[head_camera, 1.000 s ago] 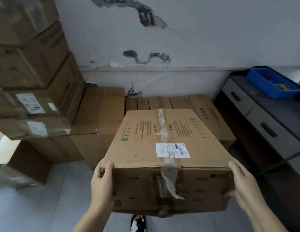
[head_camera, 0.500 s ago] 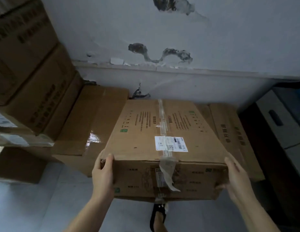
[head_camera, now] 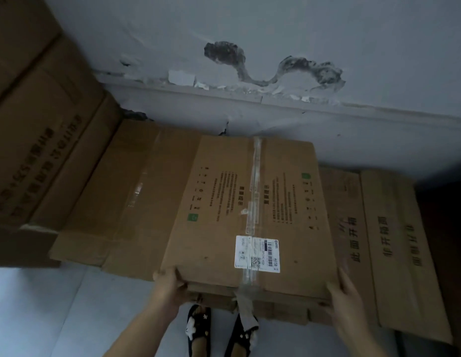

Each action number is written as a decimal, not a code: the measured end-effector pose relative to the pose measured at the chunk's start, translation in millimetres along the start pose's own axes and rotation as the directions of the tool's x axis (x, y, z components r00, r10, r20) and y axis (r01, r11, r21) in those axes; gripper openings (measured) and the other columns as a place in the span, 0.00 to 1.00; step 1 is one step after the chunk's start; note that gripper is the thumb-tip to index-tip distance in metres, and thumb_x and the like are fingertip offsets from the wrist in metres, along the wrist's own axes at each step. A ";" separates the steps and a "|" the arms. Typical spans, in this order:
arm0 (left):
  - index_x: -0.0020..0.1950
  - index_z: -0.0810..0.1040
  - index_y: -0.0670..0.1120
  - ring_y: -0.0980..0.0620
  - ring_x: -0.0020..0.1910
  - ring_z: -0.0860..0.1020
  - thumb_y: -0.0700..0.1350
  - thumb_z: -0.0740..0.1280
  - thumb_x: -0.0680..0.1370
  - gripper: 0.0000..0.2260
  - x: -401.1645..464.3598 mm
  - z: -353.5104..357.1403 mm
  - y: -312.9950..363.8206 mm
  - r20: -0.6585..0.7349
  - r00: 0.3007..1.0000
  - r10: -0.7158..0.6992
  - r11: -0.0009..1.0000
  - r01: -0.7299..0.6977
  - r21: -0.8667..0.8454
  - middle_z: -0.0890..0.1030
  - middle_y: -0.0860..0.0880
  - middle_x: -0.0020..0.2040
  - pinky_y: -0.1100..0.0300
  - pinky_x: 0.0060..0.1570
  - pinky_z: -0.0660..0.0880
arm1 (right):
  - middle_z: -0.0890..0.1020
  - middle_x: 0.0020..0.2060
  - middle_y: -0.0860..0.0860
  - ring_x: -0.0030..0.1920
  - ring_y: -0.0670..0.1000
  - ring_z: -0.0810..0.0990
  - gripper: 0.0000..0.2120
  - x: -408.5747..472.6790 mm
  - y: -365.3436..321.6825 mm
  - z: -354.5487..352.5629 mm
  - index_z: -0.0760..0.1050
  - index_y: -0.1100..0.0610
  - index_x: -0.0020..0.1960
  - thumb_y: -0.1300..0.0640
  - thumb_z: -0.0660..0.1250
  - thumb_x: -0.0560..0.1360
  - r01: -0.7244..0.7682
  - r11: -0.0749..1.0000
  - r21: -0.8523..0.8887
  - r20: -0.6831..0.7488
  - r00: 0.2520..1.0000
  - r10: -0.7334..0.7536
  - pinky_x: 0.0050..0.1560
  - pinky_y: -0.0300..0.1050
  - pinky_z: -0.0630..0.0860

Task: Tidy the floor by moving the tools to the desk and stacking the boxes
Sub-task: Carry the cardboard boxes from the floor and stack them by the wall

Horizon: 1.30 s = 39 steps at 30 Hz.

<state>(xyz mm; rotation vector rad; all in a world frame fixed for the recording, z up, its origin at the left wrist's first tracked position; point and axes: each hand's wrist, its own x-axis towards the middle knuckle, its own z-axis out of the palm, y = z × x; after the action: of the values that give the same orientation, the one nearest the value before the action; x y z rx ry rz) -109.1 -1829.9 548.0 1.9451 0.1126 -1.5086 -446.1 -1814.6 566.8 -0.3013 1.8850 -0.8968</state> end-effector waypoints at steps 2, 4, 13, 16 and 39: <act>0.71 0.61 0.43 0.35 0.52 0.76 0.43 0.55 0.81 0.18 27.4 9.5 9.4 0.034 0.999 0.003 1.000 -0.002 -0.023 0.71 0.36 0.63 0.41 0.41 0.79 | 0.66 0.66 0.42 0.63 0.55 0.72 0.25 18.6 -6.0 13.4 0.60 0.51 0.75 0.64 0.59 0.79 0.006 1.000 -0.007 0.013 1.000 -0.006 0.61 0.61 0.72; 0.71 0.62 0.40 0.36 0.49 0.77 0.39 0.55 0.81 0.18 44.0 21.6 23.1 0.051 0.999 0.005 0.998 -0.001 -0.069 0.71 0.35 0.63 0.44 0.38 0.78 | 0.69 0.64 0.44 0.59 0.53 0.73 0.25 37.3 -7.8 26.3 0.61 0.52 0.75 0.65 0.58 0.79 0.002 1.000 -0.003 0.025 1.000 -0.002 0.61 0.58 0.73; 0.73 0.61 0.47 0.39 0.65 0.71 0.43 0.56 0.82 0.19 71.2 42.1 37.7 0.083 0.996 -0.025 0.999 0.023 0.027 0.69 0.42 0.69 0.46 0.46 0.74 | 0.71 0.69 0.49 0.65 0.55 0.73 0.29 82.5 6.0 52.9 0.61 0.48 0.74 0.69 0.58 0.78 0.013 0.993 -0.114 0.020 1.000 -0.011 0.65 0.60 0.71; 0.73 0.61 0.46 0.40 0.66 0.70 0.45 0.59 0.81 0.21 59.2 35.3 37.2 0.095 0.994 -0.046 0.998 0.041 0.052 0.67 0.42 0.71 0.47 0.49 0.73 | 0.72 0.68 0.49 0.64 0.54 0.73 0.29 77.9 1.7 49.8 0.59 0.45 0.74 0.65 0.59 0.78 0.012 0.983 -0.181 0.065 0.998 0.000 0.65 0.58 0.71; 0.61 0.71 0.58 0.64 0.54 0.78 0.38 0.62 0.78 0.18 -195.1 -50.5 33.6 0.789 0.455 0.413 0.380 -0.873 0.305 0.81 0.62 0.52 0.74 0.50 0.73 | 0.65 0.65 0.25 0.67 0.31 0.64 0.33 -211.8 10.8 -31.8 0.56 0.25 0.67 0.26 0.62 0.64 0.550 0.823 -0.140 0.333 0.809 -0.484 0.67 0.35 0.63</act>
<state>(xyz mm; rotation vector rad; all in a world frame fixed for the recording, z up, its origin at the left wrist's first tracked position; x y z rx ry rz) -116.3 -1766.1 742.0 1.4600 -1.6297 -1.5198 -369.5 -1674.5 710.0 -1.0827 1.6530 -0.9268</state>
